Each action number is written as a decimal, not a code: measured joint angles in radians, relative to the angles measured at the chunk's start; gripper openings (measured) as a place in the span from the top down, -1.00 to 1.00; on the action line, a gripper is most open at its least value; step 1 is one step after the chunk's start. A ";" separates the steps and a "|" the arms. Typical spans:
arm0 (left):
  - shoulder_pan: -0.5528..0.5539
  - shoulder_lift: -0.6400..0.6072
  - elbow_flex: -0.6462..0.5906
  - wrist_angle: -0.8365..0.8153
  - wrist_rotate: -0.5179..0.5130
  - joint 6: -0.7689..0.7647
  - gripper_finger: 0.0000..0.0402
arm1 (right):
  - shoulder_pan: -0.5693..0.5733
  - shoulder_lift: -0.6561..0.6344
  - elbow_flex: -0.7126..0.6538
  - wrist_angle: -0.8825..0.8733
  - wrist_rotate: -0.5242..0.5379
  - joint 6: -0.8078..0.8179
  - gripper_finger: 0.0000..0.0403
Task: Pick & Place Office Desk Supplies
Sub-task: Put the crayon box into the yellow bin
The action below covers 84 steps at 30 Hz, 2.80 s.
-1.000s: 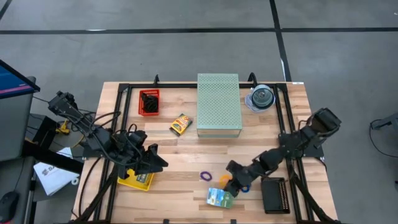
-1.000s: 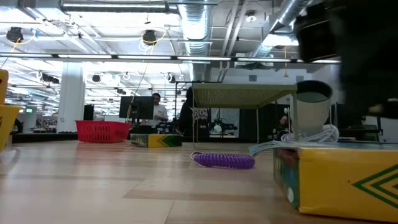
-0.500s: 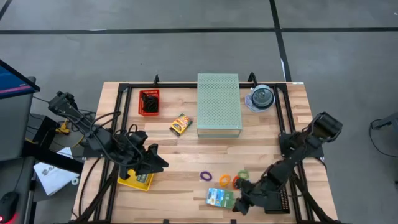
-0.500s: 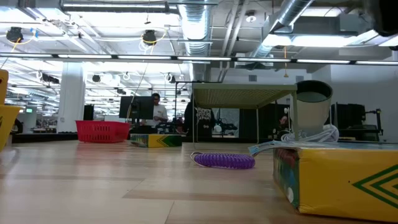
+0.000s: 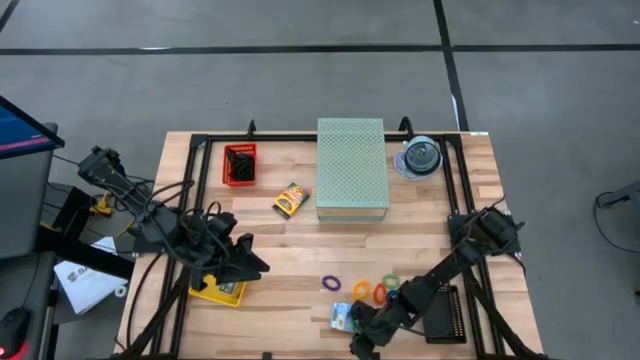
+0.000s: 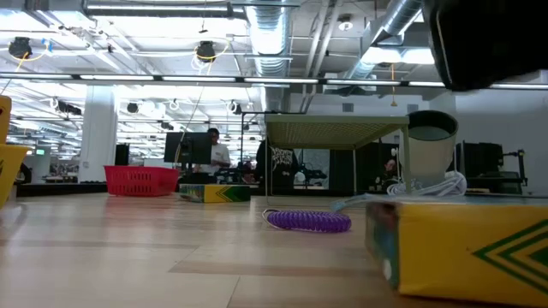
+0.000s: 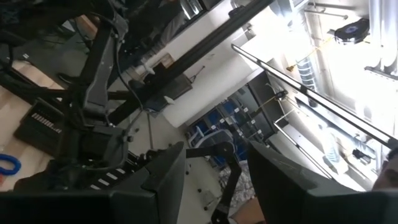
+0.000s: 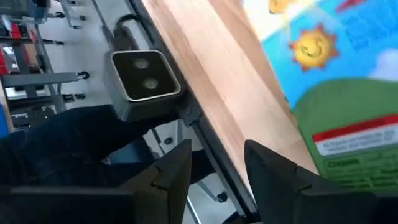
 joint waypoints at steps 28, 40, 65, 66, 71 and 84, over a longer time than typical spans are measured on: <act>0.004 0.155 0.000 -0.411 0.139 -0.391 0.17 | -0.129 -0.450 -0.002 -0.539 0.510 -0.057 0.28; 0.177 0.512 0.001 0.266 0.373 -0.545 0.22 | -0.122 -0.586 -0.002 -0.571 0.573 -0.113 0.28; 0.234 0.836 0.057 -0.014 0.419 -0.803 0.00 | -0.082 -0.640 -0.002 -0.652 0.574 -0.169 0.28; 0.231 0.841 0.057 -0.024 0.418 -0.808 0.00 | -0.082 -0.640 -0.002 -0.652 0.574 -0.171 0.28; 0.227 0.846 0.058 -0.077 0.391 -0.812 0.03 | -0.076 -0.640 -0.002 -0.653 0.574 -0.184 0.28; 0.262 0.879 0.057 -0.125 0.295 -0.783 0.04 | -0.076 -0.640 -0.002 -0.652 0.573 -0.184 0.28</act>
